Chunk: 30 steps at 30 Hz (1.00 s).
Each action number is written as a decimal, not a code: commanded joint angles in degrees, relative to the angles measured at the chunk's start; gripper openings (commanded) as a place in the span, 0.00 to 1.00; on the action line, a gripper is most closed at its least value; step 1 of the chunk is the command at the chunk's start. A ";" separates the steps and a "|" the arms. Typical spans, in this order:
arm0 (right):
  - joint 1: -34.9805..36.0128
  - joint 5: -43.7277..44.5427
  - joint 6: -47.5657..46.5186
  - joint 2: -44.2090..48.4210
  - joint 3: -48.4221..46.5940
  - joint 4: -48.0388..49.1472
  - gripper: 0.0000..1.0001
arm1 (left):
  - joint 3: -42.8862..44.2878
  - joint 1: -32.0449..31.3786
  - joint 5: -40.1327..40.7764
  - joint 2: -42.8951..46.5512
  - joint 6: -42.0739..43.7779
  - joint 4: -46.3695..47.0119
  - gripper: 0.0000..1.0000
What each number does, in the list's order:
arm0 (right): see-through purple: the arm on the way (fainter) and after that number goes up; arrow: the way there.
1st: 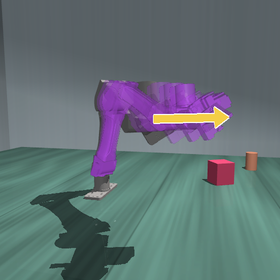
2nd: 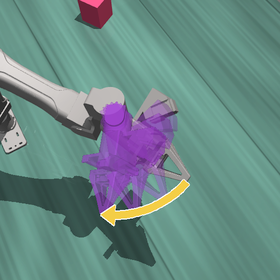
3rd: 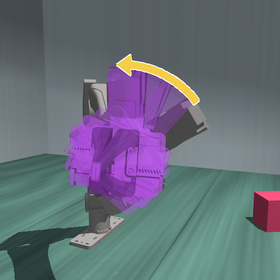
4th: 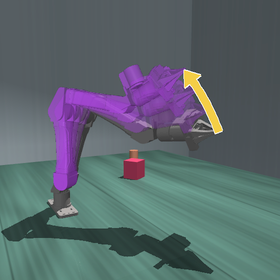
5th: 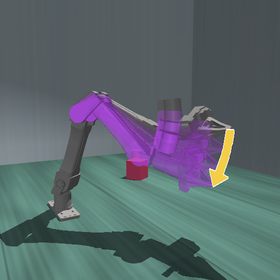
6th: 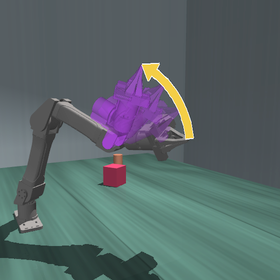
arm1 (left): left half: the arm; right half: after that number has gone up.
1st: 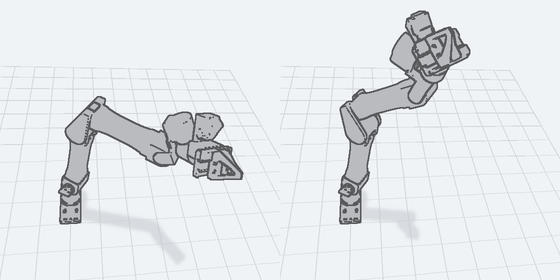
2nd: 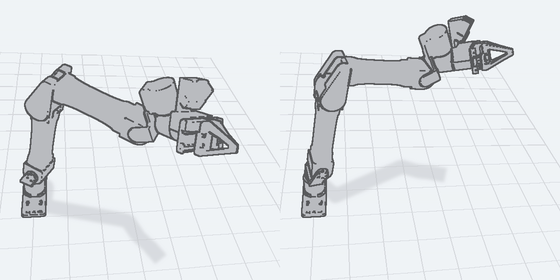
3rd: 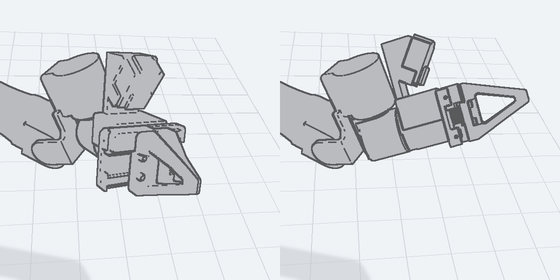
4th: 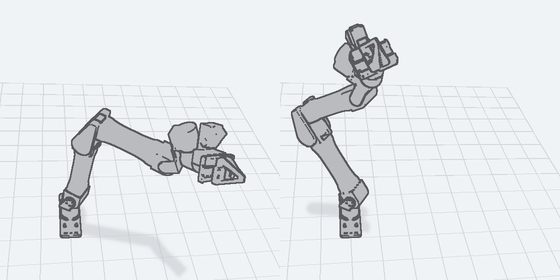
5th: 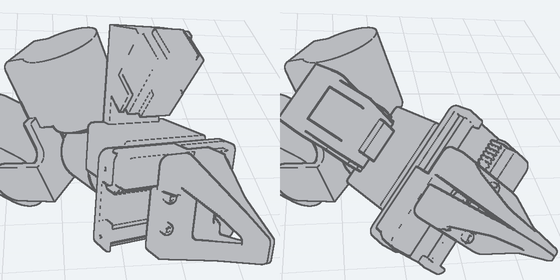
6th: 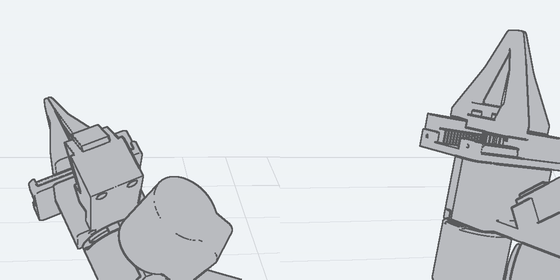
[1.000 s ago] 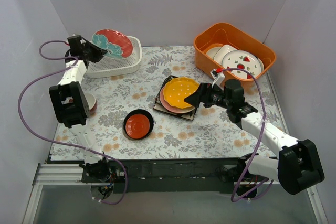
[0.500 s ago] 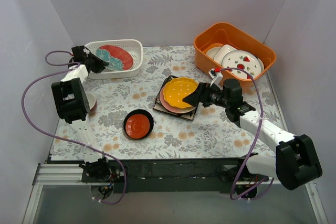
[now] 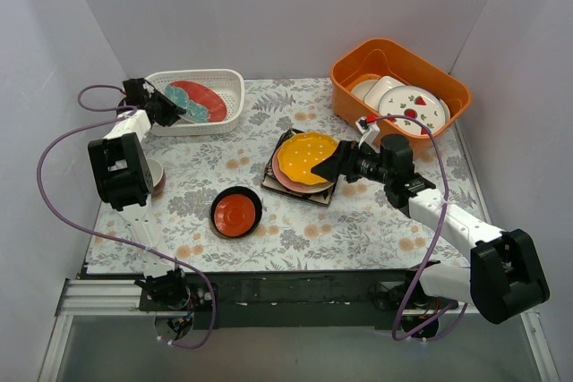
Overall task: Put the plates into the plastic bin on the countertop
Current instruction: Place the plate in the plastic bin.
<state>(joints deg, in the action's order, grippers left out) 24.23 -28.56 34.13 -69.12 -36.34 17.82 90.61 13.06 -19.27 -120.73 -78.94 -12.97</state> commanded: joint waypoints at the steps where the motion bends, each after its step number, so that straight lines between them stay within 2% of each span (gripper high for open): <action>1: 0.03 -0.97 -0.12 0.83 -1.98 2.22 0.98 | 4.84 0.21 -1.05 3.39 1.32 3.84 0.33; 3: 0.03 -0.98 0.06 1.18 -1.98 2.21 0.98 | 5.28 0.30 -0.51 3.74 2.38 2.87 0.44; 7: 0.03 -0.89 0.06 1.53 -1.72 1.95 0.98 | 5.55 0.21 0.10 4.36 2.91 2.43 0.54; 10: 0.03 -0.71 -0.03 1.97 -1.72 1.60 0.98 | 5.89 0.21 1.42 5.15 3.61 1.38 0.67; 13: 0.03 -0.80 0.06 2.06 -1.54 1.69 0.98 | 5.98 0.21 3.27 6.11 4.32 0.85 0.73; 21: 0.03 -0.71 0.06 2.06 -1.37 1.78 0.98 | 5.89 0.21 5.91 9.72 4.58 0.75 0.85; 30: 0.03 -1.06 -0.20 1.98 -1.19 1.77 0.98 | 5.63 0.21 1.70 14.11 3.27 2.60 0.91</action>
<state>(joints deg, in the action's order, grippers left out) 24.23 -28.71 34.26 -68.29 -36.34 17.78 94.35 13.32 -15.00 -112.55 -75.37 -12.71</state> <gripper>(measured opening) 0.982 0.899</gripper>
